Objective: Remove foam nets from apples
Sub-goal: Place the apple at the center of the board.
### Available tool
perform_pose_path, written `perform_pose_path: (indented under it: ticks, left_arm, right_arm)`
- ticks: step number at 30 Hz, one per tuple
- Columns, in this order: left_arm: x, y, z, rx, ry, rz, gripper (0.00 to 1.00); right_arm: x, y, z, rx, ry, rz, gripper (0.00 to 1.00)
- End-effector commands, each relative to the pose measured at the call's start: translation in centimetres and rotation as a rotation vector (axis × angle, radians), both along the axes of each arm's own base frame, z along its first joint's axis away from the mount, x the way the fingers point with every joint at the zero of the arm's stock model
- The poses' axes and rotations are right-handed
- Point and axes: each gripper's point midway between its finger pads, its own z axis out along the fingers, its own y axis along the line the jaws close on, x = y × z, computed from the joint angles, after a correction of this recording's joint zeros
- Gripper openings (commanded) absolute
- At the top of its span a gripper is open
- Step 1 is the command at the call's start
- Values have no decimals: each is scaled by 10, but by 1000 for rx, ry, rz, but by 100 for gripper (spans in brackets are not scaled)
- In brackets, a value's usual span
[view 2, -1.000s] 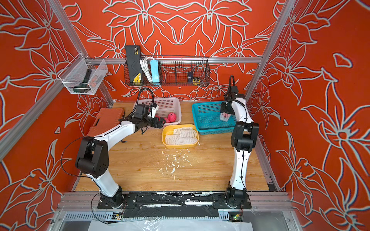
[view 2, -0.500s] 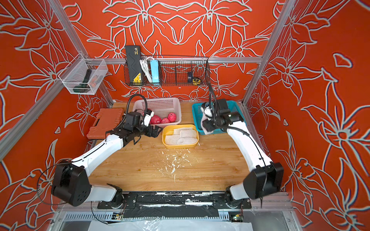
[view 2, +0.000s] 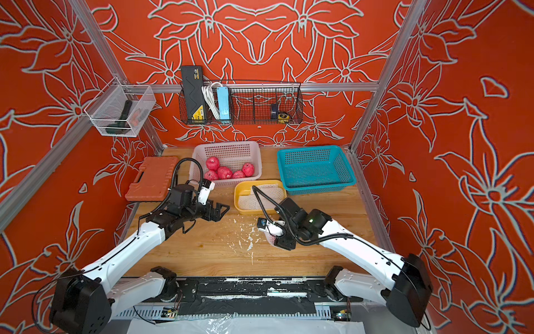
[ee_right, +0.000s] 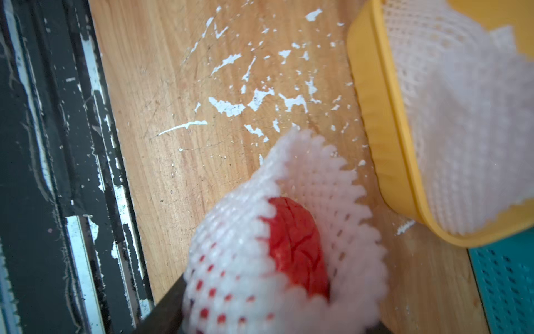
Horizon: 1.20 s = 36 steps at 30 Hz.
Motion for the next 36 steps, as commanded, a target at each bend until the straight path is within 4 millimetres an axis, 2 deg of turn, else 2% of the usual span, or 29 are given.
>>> perform_pose_path:
  ticks: [1,6,12,15,19,26,33,36]
  left_arm:
    - [-9,-8,-7,-89,57,-17,98]
    - [-13,-9,-21,-157,118,-17,96]
    - [-21,-21,-40,-233,228,-65,92]
    - [-23,-24,-46,-253,261,-79,88]
    - [-29,-31,-54,-267,302,-108,84]
    - [-42,-51,-66,-267,361,-194,81]
    - [-51,-84,-74,-248,413,-321,79]
    - [-49,-98,-73,-248,419,-358,80]
  right_arm:
    - [17,13,-16,-82,-133,93,65]
    - [39,34,-28,-93,-219,132,67]
    - [44,39,-56,-165,-211,203,76]
    - [46,42,-62,-173,-205,203,83]
    - [46,46,-57,-135,-214,197,93]
    - [46,49,-36,-25,-268,154,99]
    - [36,32,-12,52,-284,83,99]
    - [30,22,-2,97,-300,50,98]
